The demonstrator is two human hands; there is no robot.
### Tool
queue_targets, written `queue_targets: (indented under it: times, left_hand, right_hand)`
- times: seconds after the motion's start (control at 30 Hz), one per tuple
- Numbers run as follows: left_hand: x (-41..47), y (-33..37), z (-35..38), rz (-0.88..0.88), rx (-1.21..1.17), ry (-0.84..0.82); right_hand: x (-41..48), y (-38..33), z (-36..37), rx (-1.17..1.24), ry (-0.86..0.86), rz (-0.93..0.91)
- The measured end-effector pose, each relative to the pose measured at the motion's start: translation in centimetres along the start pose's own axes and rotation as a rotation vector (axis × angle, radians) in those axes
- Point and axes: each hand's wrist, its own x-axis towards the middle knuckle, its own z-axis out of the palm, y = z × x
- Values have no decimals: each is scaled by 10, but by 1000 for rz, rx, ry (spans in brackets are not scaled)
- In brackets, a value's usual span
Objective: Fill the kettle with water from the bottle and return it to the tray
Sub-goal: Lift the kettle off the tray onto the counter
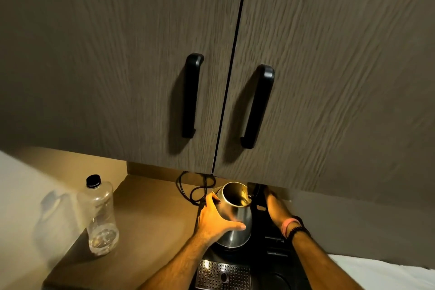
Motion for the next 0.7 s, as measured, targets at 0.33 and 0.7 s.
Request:
queue_targets:
  times: [0.33,0.7]
  left_hand:
    - [-13,3,0,51,-87,104]
    - [-26,-25,-81,-23,-5,326]
  right_hand:
    - [1,-12,0,39,-37,-119]
    - [-9,-64,86,40,-175,-267]
